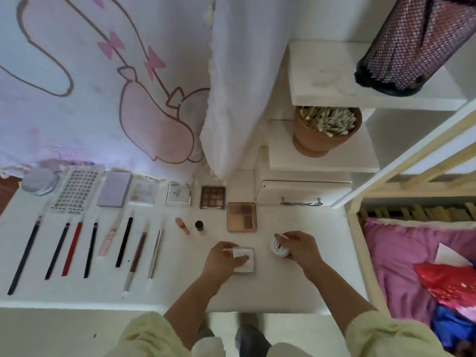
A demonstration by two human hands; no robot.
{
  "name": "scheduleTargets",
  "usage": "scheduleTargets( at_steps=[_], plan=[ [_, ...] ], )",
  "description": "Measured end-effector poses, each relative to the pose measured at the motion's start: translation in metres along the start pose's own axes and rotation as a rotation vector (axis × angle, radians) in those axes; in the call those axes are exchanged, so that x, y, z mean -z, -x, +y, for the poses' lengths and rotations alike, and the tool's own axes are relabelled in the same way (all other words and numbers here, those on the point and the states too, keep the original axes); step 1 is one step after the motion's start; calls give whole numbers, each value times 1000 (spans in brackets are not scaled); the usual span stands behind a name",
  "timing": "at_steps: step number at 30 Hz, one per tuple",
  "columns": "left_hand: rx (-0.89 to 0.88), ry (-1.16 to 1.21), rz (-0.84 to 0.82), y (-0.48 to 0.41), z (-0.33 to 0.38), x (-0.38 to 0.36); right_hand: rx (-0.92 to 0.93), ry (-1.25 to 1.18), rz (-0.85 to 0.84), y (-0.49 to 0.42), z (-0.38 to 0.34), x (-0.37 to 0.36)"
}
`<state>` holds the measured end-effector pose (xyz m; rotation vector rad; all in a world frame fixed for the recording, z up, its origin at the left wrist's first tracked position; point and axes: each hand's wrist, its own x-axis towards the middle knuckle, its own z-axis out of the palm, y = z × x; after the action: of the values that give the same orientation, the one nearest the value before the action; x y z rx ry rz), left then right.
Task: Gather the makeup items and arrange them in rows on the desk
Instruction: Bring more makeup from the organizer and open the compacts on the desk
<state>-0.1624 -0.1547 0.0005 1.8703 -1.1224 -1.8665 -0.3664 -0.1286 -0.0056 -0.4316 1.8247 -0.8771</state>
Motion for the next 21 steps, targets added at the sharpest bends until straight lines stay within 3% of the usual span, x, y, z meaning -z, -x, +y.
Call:
scheduleTargets(
  at_steps=[6, 12, 18, 21],
  plan=[
    [-58, -81, 157, -6, -7, -25, -13, -90, 15, -27, -5, 18],
    [-196, -591, 264, 2, -8, -38, 70, -41, -34, -42, -20, 9],
    [-255, -885, 368, 2, -9, -36, 262, 152, 20, -47, -25, -6],
    [-259, -904, 384, 3, -13, -36, 372, 309, 29, -47, -22, -6]
  ],
)
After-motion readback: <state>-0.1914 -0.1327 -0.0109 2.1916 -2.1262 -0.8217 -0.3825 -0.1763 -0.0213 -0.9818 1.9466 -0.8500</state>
